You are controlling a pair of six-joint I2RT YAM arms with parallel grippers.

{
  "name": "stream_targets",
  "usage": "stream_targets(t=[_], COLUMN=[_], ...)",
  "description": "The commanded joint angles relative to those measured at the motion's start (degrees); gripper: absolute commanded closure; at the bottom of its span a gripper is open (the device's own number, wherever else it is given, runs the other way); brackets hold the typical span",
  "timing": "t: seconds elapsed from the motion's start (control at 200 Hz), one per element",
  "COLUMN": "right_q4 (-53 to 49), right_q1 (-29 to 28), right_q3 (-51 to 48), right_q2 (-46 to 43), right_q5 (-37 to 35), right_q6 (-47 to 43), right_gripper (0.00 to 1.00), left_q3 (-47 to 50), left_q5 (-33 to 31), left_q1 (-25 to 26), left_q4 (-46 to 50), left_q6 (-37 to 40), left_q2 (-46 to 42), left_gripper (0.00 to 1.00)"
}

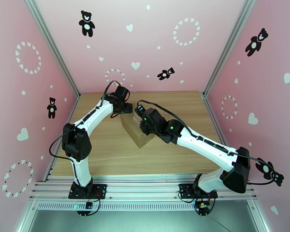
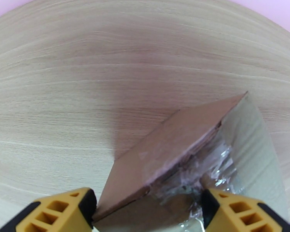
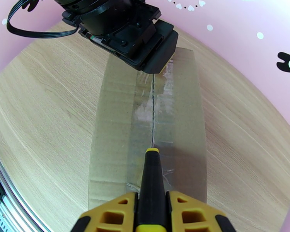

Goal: Unpack the express box

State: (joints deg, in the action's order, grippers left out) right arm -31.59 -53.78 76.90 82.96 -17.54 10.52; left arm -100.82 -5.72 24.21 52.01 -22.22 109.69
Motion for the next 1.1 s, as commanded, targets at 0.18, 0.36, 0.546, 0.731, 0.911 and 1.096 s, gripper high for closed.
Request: stream_targets(t=[0.18,0.36,0.546,0.731,0.911,1.096], right_q4=[-3.7,-4.0,-4.7,-5.2,-5.2,-5.3], right_q1=[-0.8,-0.8,-1.2,-1.3,-1.3,-1.3], right_q3=[-1.3,-1.3,-1.0,-0.9,-1.0,-1.1], right_q2=[-2.2,-2.3,-2.9,-2.9,-2.8,-2.7], right_q5=[-0.1,-0.2,-1.1,-1.2,-1.0,-1.0], right_q6=[1.1,1.3,1.4,1.6,2.0,2.0], right_gripper=[1.00,1.00,1.00,1.00,1.00,1.00], left_q3=[2.5,2.7,3.4,3.6,3.9,3.7], left_q5=[-7.0,-7.4,-8.1,-8.2,-8.3,-8.4], left_q1=[-1.1,-1.1,-1.1,-1.1,-1.1,-1.1], left_q4=[3.1,3.5,2.9,2.9,2.7,2.8], left_q6=[-0.8,-1.3,-1.7,-1.8,-1.8,-2.3], left_q2=[0.3,0.2,-0.3,-0.3,-0.4,-0.4], left_gripper=[0.23,0.23,0.23,0.23,0.23,0.23])
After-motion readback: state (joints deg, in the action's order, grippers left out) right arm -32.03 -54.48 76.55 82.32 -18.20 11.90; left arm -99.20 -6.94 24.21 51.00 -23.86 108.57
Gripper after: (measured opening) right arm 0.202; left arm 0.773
